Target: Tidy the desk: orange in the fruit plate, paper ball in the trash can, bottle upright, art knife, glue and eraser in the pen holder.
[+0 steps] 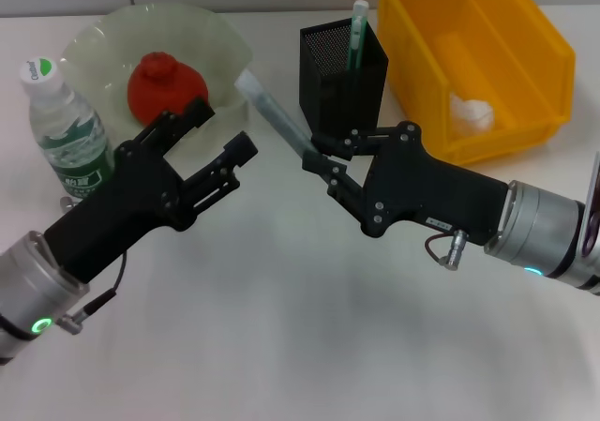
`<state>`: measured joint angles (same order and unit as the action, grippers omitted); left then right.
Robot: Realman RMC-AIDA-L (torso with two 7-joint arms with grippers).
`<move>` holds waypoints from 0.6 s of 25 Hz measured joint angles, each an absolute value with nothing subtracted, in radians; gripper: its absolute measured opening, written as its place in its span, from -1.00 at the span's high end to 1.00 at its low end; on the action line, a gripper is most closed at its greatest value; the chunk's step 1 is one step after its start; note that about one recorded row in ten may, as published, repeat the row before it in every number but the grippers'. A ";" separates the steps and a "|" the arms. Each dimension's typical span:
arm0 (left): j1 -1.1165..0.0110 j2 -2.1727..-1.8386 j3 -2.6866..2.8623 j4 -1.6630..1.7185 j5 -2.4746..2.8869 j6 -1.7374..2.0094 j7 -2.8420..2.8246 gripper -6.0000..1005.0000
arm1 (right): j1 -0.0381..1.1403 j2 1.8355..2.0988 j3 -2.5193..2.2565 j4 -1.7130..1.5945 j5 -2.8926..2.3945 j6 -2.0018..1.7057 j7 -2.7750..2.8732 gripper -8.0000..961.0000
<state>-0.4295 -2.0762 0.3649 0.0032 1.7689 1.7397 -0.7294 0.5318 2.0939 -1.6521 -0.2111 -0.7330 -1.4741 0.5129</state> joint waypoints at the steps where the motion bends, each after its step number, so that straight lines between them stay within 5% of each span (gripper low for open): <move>1: -0.429 -2.076 0.365 0.003 1.769 1.740 -0.729 -0.59 | 0.531 2.094 -1.705 -0.211 -0.681 -1.473 0.512 0.73; 15: -0.467 -2.081 0.333 -0.064 1.770 1.713 -0.737 -0.53 | 0.517 2.094 -2.017 -0.280 -0.384 -1.370 0.434 0.73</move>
<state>-0.4674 -2.0807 0.3335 -0.0645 1.7697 1.7126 -0.7369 0.5169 2.0937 -2.0165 -0.2800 -0.3835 -1.3701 0.4341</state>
